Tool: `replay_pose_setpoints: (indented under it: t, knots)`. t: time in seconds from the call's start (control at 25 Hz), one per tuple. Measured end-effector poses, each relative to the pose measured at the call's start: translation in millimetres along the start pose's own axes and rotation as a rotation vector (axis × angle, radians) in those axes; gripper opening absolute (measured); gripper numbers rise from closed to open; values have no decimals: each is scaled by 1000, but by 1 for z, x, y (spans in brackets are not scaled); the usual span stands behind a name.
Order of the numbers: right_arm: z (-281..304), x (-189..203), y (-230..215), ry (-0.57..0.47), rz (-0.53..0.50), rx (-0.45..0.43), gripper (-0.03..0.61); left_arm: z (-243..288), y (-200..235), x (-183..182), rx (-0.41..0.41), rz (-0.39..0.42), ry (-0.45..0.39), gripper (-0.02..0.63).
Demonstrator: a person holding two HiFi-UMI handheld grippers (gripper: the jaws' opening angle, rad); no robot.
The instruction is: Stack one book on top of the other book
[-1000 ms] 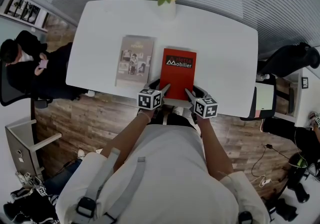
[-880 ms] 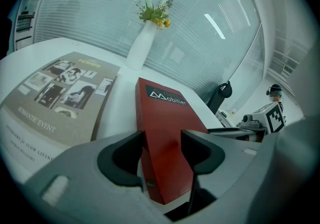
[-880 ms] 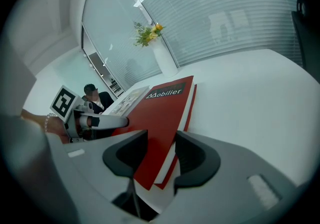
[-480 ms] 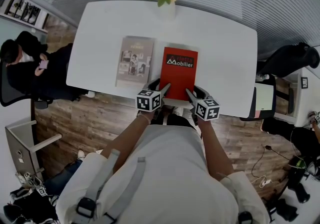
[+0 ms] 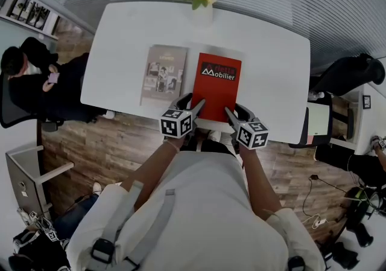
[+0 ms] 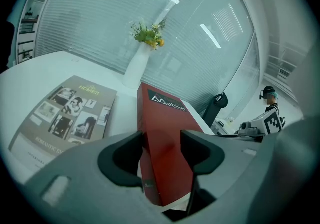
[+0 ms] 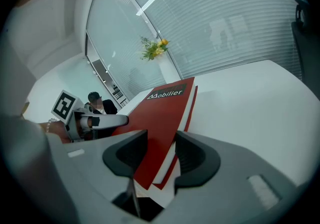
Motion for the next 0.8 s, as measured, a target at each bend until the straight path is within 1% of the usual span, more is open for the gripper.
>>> replay_pose_setpoints:
  t: [0.36, 0.8]
  knots:
    - [-1, -13, 11, -18, -20, 1, 172, -12, -4, -15, -5, 16, -30, 232]
    - [22, -19, 34, -8, -48, -37, 172, -30, 22, -23, -45, 12, -53, 232]
Point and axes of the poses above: the fingertips, and each gripper's own axes: z forward along the fingers, y to its left, x out of its underside, the point moved 6 cm from there along -z, backward along the fingers, and after that the axes turned 13 degrees about -z, right-handed, at the moved point
